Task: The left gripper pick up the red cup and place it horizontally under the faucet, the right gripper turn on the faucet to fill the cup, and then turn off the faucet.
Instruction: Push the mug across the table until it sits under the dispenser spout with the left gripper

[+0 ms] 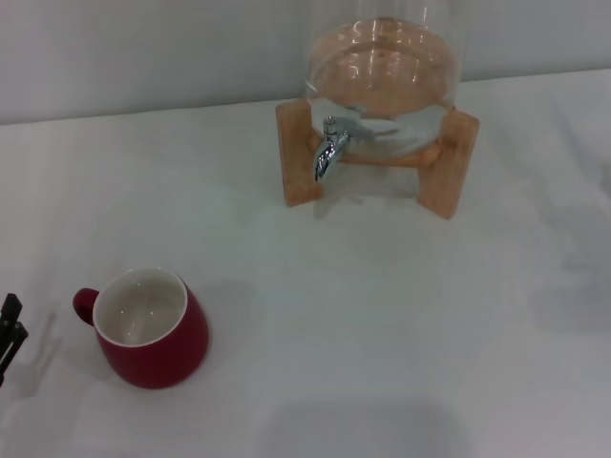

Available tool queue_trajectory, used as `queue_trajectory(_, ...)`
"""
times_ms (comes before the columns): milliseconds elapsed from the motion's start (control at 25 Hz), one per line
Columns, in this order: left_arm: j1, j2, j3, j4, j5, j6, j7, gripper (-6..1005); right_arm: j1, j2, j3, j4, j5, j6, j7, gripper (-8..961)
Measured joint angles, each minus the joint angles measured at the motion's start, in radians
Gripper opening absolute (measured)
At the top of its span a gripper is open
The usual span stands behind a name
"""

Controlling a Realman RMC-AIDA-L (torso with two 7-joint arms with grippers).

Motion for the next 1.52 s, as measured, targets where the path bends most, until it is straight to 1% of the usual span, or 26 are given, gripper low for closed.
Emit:
queue_trajectory(720, 0.008, 0.0, 0.001, -0.001, 0.051, 0.004, 0.038, 881, -0.007, -0.001, -0.002, 0.0, 0.0, 0.0, -0.003, 873)
queue_trajectory(1000, -0.003, 0.002, 0.001, -0.018, 0.054, 0.0, 0.038, 881, -0.008, -0.002, -0.002, 0.0, 0.0, -0.002, -0.003, 873)
queue_trajectory(1280, -0.042, 0.003, 0.001, -0.063, 0.053, -0.003, 0.038, 881, -0.008, -0.002, -0.002, 0.0, 0.0, -0.002, -0.003, 873)
queue_trajectory(1520, -0.053, 0.002, 0.001, -0.074, 0.058, -0.004, 0.038, 880, -0.008, -0.002, -0.002, 0.0, 0.0, -0.002, -0.003, 873)
